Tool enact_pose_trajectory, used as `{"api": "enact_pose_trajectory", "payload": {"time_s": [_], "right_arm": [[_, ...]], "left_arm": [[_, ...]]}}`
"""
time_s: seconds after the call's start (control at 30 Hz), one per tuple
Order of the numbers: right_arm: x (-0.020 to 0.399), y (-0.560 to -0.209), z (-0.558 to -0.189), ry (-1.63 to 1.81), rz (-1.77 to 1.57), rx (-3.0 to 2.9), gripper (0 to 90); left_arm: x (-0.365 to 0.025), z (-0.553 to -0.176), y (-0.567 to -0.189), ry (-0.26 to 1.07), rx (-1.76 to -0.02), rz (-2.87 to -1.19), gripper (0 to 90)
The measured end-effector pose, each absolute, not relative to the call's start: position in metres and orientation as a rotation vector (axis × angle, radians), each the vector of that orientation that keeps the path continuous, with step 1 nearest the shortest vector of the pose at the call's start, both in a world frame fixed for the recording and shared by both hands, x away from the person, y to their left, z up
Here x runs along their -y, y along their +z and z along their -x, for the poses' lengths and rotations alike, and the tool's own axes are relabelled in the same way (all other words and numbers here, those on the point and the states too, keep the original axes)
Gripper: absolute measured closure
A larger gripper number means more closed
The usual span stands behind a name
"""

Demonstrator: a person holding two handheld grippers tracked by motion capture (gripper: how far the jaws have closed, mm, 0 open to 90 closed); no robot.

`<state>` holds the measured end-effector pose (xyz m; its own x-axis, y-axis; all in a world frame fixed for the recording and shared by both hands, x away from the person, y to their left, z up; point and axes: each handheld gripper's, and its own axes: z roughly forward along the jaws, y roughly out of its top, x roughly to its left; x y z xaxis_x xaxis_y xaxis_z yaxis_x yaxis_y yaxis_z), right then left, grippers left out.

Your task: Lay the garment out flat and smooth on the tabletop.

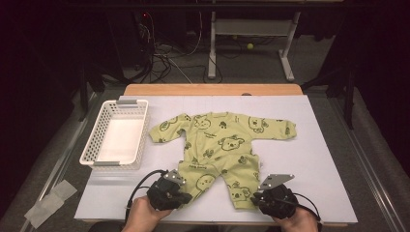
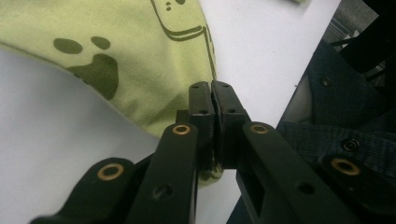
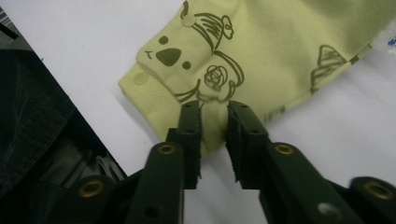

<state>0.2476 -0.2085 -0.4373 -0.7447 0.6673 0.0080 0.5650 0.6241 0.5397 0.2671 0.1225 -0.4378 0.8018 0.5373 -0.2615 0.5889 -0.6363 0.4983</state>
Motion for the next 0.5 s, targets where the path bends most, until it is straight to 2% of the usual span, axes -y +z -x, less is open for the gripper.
{"api": "enact_pose_trajectory", "payload": {"time_s": [0.1,0.2,0.3,0.5], "right_arm": [[0.209,-0.435,-0.249,0.8,-1.015,-2.626,65.9],[0.211,-0.429,-0.255,0.838,-1.033,-2.585,63.1],[0.21,-0.424,-0.264,0.84,-1.038,-2.547,63.0],[0.198,-0.426,-0.28,0.832,-1.018,-2.547,63.1]], "left_arm": [[-0.125,-0.275,-0.436,-0.08,-0.878,-2.379,66.2],[-0.125,-0.282,-0.429,0.001,-0.894,-2.373,57.4],[-0.12,-0.292,-0.427,0.026,-0.901,-2.386,54.3],[-0.106,-0.308,-0.44,0.064,-0.909,-2.461,53.9]]}}
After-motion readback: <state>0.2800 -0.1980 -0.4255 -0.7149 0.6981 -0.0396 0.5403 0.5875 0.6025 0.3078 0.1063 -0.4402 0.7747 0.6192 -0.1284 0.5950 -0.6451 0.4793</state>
